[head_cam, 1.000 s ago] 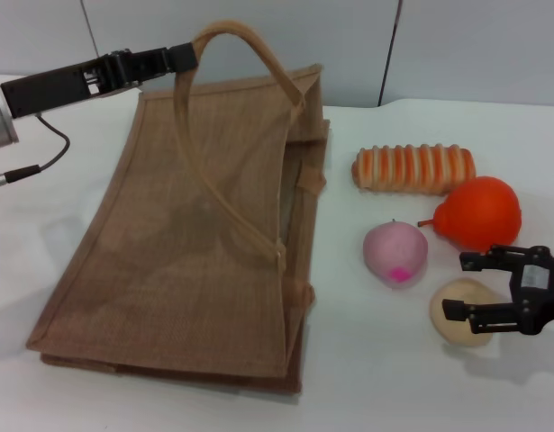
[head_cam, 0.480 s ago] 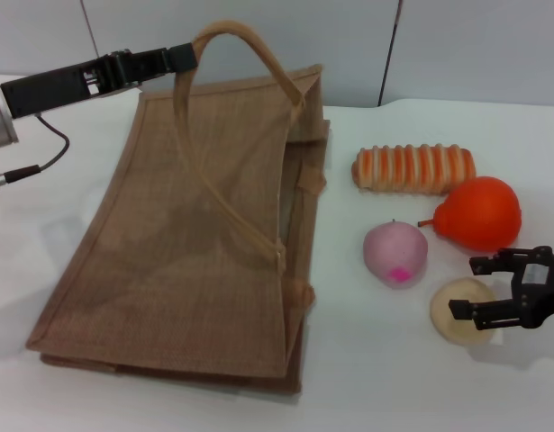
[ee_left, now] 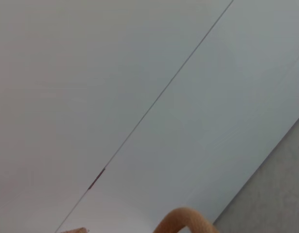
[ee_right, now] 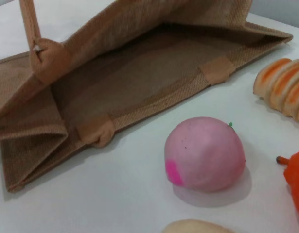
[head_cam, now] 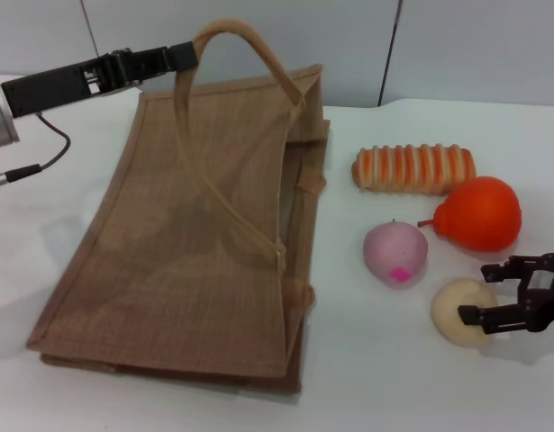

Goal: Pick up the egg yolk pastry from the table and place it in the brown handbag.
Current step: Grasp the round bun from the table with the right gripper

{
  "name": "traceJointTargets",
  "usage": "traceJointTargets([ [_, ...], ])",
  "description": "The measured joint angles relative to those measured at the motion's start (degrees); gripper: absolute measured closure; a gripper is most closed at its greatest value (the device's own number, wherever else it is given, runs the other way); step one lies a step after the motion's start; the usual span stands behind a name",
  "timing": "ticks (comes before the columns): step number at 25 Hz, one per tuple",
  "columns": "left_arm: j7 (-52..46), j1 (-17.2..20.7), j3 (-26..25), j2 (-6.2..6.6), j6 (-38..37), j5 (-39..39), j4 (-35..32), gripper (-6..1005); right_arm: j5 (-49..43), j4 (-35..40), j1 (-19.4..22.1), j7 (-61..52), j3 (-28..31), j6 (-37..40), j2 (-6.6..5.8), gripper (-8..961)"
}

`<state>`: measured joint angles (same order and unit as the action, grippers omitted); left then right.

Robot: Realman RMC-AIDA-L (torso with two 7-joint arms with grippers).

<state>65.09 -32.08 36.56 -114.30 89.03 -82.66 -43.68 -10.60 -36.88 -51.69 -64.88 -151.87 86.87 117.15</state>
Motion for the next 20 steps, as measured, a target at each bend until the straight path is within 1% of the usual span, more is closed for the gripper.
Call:
traceJointTargets([
  [7,0.03,0.00,0.00,-0.04,-0.09,-0.05,0.04,889,-2.60,0.38,-0.50,-0.73,0.17,-1.47,0.13,66],
  [14,0.04,0.01,-0.01,-0.05,-0.09,-0.05,0.09,889,-2.31,0.50,-0.49,-0.09,0.27,0.96,0.19,67],
  [20,0.04,0.10,-0.10,-0.05,-0.06,0.04,0.09,889,-2.12,0.20,-0.46,1.14,1.81,2.34,0.07,150],
])
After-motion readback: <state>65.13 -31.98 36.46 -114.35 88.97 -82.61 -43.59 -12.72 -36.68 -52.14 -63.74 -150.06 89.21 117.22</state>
